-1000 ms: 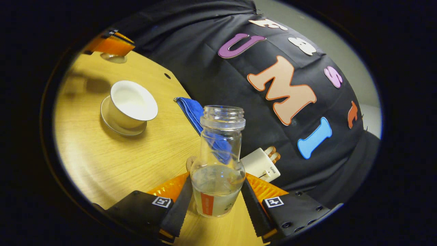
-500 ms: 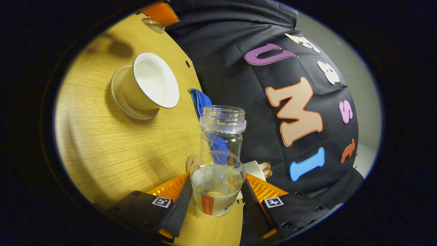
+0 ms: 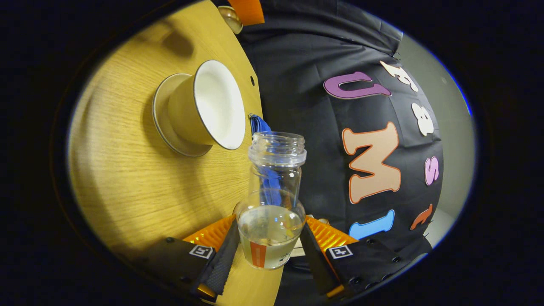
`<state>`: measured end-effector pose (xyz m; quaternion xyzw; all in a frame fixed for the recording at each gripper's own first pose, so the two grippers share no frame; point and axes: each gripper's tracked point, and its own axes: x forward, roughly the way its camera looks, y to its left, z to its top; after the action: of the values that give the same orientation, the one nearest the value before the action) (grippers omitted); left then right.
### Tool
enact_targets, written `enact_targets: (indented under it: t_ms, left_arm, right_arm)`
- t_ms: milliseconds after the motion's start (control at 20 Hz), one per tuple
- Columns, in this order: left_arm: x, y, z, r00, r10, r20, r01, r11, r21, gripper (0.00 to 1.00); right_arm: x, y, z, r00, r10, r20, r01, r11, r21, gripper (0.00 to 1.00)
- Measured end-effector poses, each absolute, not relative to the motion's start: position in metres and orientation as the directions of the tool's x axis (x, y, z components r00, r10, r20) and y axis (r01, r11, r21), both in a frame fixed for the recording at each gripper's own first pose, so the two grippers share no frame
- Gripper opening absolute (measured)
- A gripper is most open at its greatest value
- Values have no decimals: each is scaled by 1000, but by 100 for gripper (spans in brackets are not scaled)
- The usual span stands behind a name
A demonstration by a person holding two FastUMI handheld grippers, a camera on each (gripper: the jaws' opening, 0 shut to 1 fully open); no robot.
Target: Open the teacup lid with one hand, grasp the water bottle and pour water into the teacup with the other hand; after pouring, place the water bottle on the coaster and then close the teacup lid.
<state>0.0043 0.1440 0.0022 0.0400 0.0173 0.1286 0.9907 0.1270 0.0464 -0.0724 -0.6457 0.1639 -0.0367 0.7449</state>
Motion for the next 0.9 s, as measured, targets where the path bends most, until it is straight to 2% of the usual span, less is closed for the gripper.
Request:
enact_targets:
  t_ms: [350,900]
  left_arm:
    - [5,146,2,965,260,-24,-257,963,83,25]
    - [4,148,2,964,264,-20,-261,962,82,25]
  right_arm:
    - [129,51,-73,951,-254,-176,-176,22,-984,82]
    - [133,56,-67,959,-240,-154,-185,-114,-976,84]
